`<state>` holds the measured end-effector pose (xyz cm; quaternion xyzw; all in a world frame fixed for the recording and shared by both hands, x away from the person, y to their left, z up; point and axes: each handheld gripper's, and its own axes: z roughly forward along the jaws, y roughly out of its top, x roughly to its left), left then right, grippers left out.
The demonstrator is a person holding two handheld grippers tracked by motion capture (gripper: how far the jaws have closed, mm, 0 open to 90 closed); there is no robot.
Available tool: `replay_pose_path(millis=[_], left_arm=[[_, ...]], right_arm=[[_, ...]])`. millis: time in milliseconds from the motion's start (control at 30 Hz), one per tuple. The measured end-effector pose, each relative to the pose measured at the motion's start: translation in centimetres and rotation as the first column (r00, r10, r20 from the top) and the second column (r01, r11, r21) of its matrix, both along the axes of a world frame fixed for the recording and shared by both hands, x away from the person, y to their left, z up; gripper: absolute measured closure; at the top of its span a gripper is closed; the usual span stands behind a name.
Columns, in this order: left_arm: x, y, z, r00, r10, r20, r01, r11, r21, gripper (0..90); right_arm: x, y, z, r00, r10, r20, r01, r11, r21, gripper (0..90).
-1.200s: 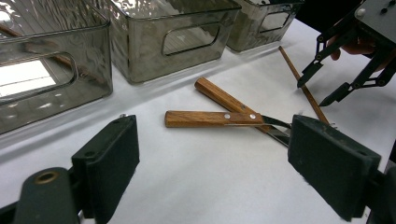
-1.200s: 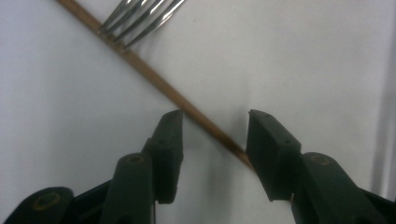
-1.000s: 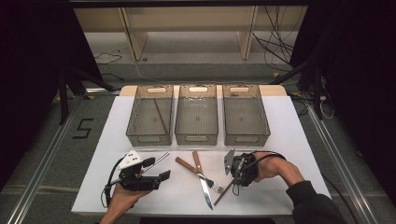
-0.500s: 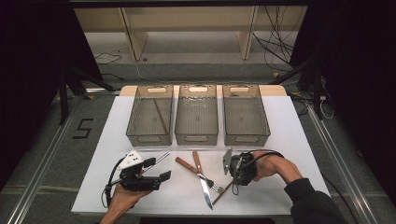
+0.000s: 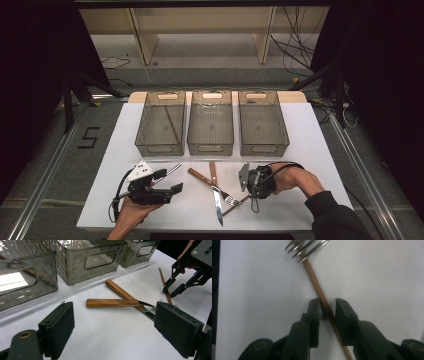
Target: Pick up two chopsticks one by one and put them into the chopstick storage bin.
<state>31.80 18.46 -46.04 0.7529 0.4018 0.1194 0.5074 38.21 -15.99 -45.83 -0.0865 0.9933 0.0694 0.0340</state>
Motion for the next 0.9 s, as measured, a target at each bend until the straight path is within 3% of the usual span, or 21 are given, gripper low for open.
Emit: replay_pose_path(millis=[533,733,900], left_arm=[[0.1,-0.1,-0.1,1.0,0.002,-0.006,-0.002,1.0,-0.007,16.4],[0.1,0.0,-0.1,1.0,0.002,-0.007,-0.002,1.0,-0.007,16.4],[0.1,0.0,-0.1,1.0,0.005,-0.006,-0.005,0.9999,-0.009,16.4]], right_arm=[[-1.0,0.0,0.1,0.9969,0.079,0.001,-0.079,0.9962,-0.038,85.5],[-1.3,0.1,0.1,0.9962,0.087,-0.008,-0.088,0.9953,-0.04,85.7],[-1.6,0.1,0.5,0.9955,0.095,-0.006,-0.095,0.9954,-0.014,85.8]])
